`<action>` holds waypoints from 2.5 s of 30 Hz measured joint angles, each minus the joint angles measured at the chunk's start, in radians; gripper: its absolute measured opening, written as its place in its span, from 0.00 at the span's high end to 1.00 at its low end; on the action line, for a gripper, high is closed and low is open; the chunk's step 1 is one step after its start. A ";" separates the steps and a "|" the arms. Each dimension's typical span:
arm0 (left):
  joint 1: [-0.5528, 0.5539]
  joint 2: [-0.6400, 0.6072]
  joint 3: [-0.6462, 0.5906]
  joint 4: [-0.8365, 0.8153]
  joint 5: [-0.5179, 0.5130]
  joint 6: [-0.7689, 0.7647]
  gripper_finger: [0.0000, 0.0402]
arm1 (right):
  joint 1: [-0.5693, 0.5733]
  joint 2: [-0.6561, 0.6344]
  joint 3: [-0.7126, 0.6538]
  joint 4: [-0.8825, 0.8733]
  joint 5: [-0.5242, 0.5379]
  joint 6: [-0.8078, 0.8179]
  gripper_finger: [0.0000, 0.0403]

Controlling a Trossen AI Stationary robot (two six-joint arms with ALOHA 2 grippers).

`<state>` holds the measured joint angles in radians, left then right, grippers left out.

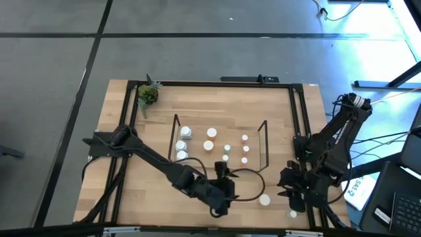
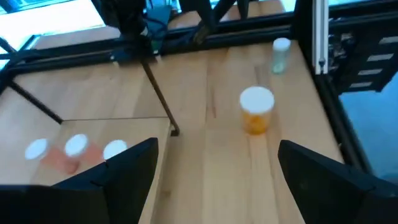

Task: Pick and place medicine bottles onto shelf by color
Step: Put the orange pill bottle on the shelf aligned with the other orange pill bottle

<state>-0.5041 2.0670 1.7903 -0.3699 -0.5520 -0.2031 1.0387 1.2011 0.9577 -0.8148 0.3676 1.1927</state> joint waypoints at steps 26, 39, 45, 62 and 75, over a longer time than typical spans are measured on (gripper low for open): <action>0.048 0.334 0.000 0.662 0.101 0.027 0.19 | 0.054 -0.007 0.000 0.001 0.006 -0.026 0.57; 0.055 0.397 0.001 0.767 0.113 0.030 0.19 | 0.054 -0.006 0.000 -0.003 0.048 -0.028 0.57; 0.040 0.407 0.054 0.724 0.112 0.092 0.19 | 0.054 -0.006 0.000 -0.013 0.051 -0.028 0.57; 0.014 0.423 0.309 0.364 0.102 0.076 0.19 | 0.085 -0.006 0.000 -0.021 0.022 -0.049 0.57; 0.030 0.490 0.303 0.380 0.107 0.021 0.19 | 0.127 -0.006 0.000 -0.020 0.033 -0.045 0.57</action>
<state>-0.4740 2.5574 2.0933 0.0096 -0.4452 -0.1817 1.1660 1.1950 0.9573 -0.8349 0.4005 1.1481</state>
